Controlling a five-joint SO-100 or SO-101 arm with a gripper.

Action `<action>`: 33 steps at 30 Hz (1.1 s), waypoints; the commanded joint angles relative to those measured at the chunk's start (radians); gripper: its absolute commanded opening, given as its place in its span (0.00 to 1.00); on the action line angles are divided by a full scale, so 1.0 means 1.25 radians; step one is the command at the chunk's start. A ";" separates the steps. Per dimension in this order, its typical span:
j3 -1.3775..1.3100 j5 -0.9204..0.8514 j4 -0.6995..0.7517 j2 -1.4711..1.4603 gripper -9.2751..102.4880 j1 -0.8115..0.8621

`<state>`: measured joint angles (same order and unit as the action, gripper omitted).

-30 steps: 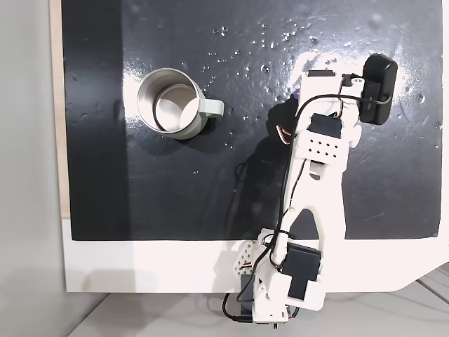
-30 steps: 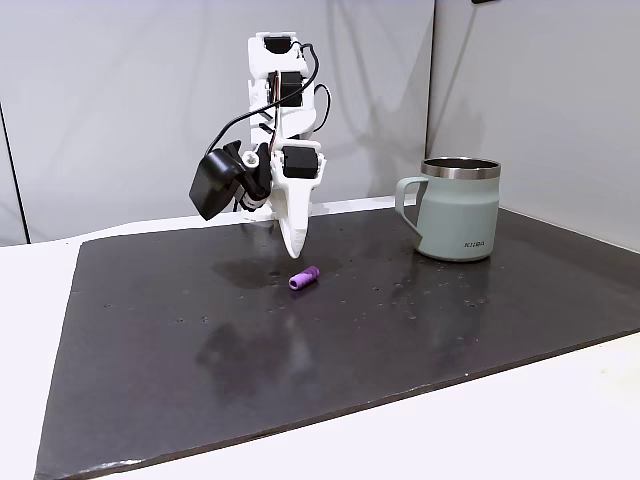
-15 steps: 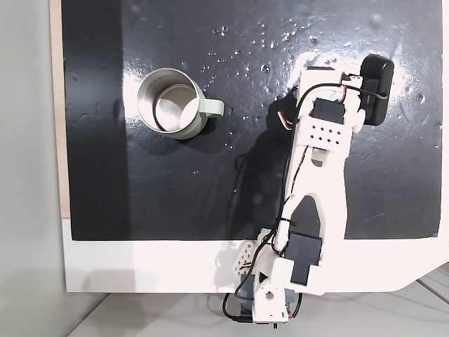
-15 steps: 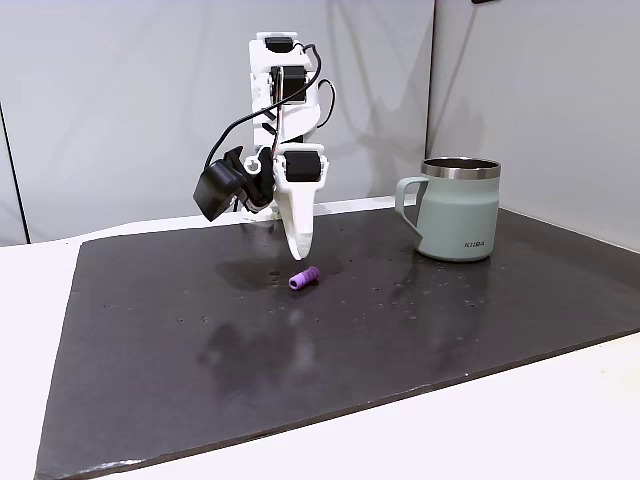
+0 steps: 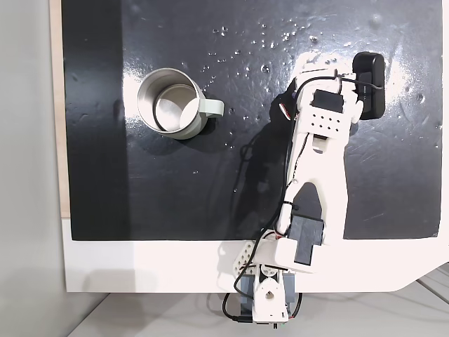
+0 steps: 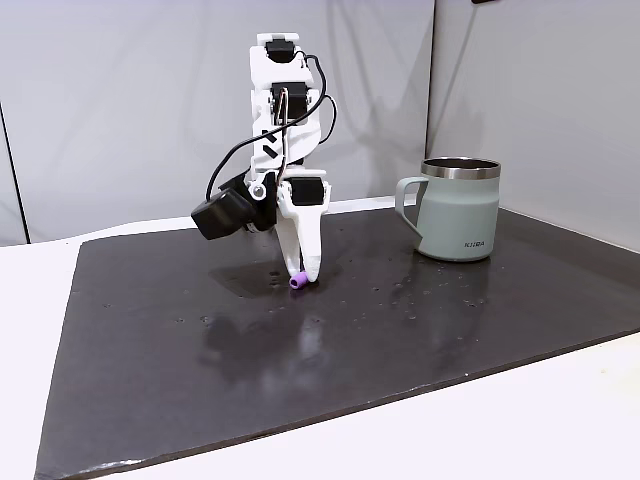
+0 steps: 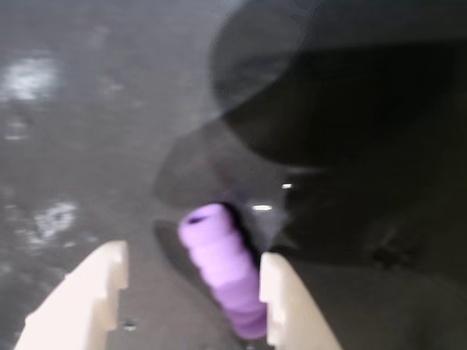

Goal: Grasp a pengrip and put it in the cup.

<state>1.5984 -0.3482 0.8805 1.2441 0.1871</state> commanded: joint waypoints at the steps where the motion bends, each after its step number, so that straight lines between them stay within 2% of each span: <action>1: -0.050 -0.026 0.018 -0.002 0.30 -0.016; 7: -0.054 -0.039 0.032 -0.012 0.28 -0.027; 16: -0.054 -0.049 0.063 -0.020 0.08 -0.043; 24: -0.053 -0.012 0.108 0.028 0.08 -0.052; 33: -0.124 0.087 0.285 0.280 0.08 -0.177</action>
<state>1.5324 -0.2899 1.1812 1.4573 0.0261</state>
